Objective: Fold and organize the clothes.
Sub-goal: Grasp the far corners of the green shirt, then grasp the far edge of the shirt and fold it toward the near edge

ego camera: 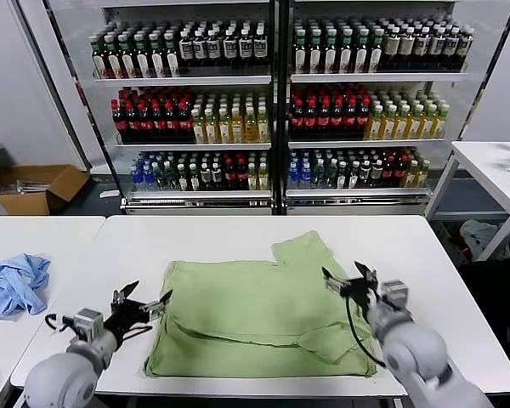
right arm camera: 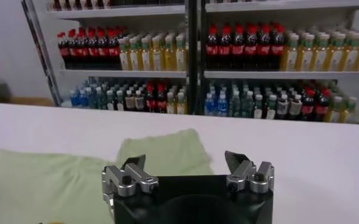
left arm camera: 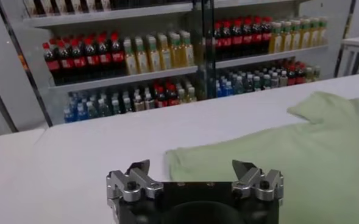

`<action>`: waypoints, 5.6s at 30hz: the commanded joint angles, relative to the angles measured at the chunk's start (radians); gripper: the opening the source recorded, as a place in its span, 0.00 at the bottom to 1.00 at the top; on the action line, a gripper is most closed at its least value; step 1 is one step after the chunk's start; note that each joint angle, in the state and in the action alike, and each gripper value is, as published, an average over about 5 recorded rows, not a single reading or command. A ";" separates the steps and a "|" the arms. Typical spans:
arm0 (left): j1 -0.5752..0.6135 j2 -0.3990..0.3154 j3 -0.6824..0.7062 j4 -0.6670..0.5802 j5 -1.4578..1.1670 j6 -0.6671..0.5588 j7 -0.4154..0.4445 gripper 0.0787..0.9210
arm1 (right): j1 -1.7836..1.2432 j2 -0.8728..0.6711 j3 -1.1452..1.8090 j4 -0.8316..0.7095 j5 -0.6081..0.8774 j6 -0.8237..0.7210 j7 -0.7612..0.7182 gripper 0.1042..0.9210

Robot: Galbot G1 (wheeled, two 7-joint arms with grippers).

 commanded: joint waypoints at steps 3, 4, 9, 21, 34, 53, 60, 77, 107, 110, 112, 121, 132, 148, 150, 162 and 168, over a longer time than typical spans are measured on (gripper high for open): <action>-0.351 0.003 0.177 0.364 -0.012 -0.025 0.031 0.88 | 0.409 0.134 -0.181 -0.483 0.028 0.019 0.002 0.88; -0.365 0.001 0.188 0.380 -0.012 -0.028 0.036 0.88 | 0.416 0.143 -0.182 -0.510 0.020 0.024 0.001 0.88; -0.428 -0.013 0.235 0.449 -0.009 -0.037 0.059 0.88 | 0.438 0.178 -0.170 -0.627 -0.011 0.039 -0.007 0.88; -0.491 -0.034 0.291 0.540 -0.009 -0.035 0.075 0.88 | 0.454 0.215 -0.170 -0.761 -0.073 0.120 -0.044 0.88; -0.480 -0.040 0.289 0.555 -0.030 -0.048 0.084 0.88 | 0.445 0.222 -0.164 -0.768 -0.080 0.135 -0.050 0.88; -0.440 -0.035 0.264 0.555 -0.041 -0.063 0.130 0.44 | 0.449 0.247 -0.155 -0.806 -0.080 0.176 -0.093 0.37; -0.431 -0.037 0.261 0.548 -0.041 -0.075 0.134 0.19 | 0.451 0.249 -0.148 -0.820 -0.083 0.184 -0.101 0.12; -0.329 0.016 0.225 0.312 -0.171 -0.084 0.084 0.01 | 0.277 0.112 -0.095 -0.357 0.029 0.126 -0.069 0.00; 0.066 0.080 0.046 0.067 -0.174 -0.152 0.087 0.01 | -0.456 -0.076 0.285 0.423 0.060 -0.008 0.008 0.00; 0.084 0.086 0.043 0.044 -0.175 -0.148 0.089 0.01 | -0.502 -0.075 0.311 0.457 0.056 -0.008 0.009 0.00; 0.091 0.089 0.042 0.033 -0.176 -0.145 0.091 0.01 | -0.531 -0.068 0.320 0.479 0.053 -0.009 0.011 0.00; 0.105 0.098 0.025 0.029 -0.169 -0.075 0.135 0.01 | -0.612 -0.053 0.338 0.478 0.001 -0.010 0.017 0.00; 0.070 0.095 0.028 0.100 -0.140 -0.066 0.160 0.01 | -0.623 -0.040 0.331 0.414 -0.050 -0.008 -0.001 0.00; 0.100 0.084 -0.001 0.056 -0.082 -0.048 0.152 0.01 | -0.665 -0.029 0.281 0.403 -0.095 0.052 -0.025 0.01; 0.119 0.078 -0.019 0.024 -0.085 -0.049 0.129 0.03 | -0.663 -0.028 0.284 0.409 -0.098 0.062 -0.029 0.05; 0.205 -0.014 0.033 -0.139 -0.190 -0.079 -0.354 0.42 | -0.653 -0.013 0.275 0.405 -0.121 0.063 0.004 0.46; 0.210 -0.075 0.093 -0.132 -0.213 -0.066 -0.476 0.62 | -0.650 -0.008 0.260 0.401 -0.144 0.063 0.007 0.67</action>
